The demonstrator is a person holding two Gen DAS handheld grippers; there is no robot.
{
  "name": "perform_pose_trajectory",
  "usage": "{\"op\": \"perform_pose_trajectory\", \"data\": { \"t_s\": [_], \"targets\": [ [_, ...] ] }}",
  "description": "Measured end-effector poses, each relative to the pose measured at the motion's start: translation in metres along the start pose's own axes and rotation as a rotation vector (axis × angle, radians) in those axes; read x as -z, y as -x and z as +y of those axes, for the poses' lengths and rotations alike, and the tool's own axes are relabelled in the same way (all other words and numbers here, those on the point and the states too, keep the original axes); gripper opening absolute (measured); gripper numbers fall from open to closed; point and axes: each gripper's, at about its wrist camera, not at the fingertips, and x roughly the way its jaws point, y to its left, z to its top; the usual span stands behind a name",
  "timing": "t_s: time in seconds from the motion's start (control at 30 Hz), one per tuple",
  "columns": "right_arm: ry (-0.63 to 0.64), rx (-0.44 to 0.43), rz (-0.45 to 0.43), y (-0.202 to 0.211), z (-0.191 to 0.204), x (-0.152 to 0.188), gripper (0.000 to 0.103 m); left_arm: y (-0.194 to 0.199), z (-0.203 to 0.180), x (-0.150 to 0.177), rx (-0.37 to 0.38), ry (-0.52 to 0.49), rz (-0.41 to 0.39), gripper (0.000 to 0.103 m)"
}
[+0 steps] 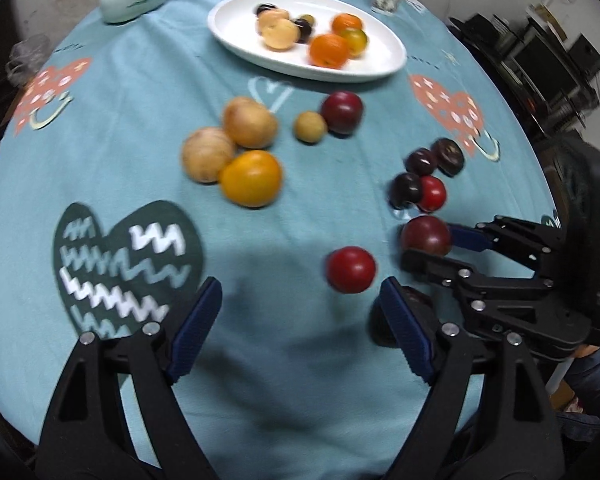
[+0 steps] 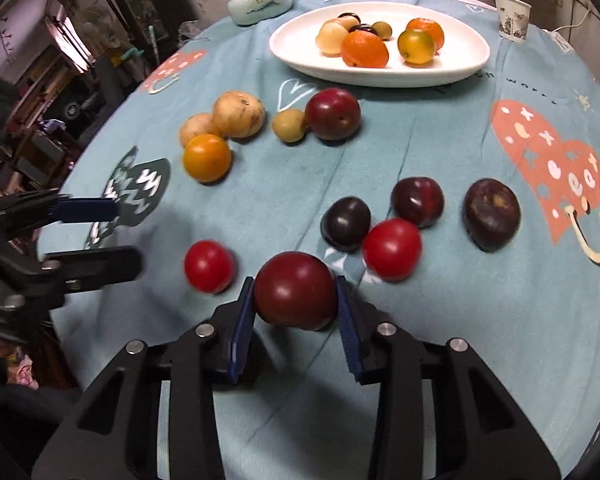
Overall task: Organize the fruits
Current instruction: 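Grasp a red plum with the right gripper while the left gripper grasps a red tomato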
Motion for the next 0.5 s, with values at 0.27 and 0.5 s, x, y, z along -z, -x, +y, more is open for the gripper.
{"op": "perform_pose_trajectory", "data": {
  "t_s": [0.27, 0.5],
  "targets": [
    [-0.111, 0.031, -0.017, 0.021, -0.030, 0.023, 0.039, -0.033, -0.031, -0.015, 0.025, -0.072, 0.060, 0.080],
    [-0.131, 0.027, -0.015, 0.023, -0.035, 0.031, 0.039, -0.050, -0.032, -0.016, 0.020, -0.071, 0.109, 0.040]
  ]
}}
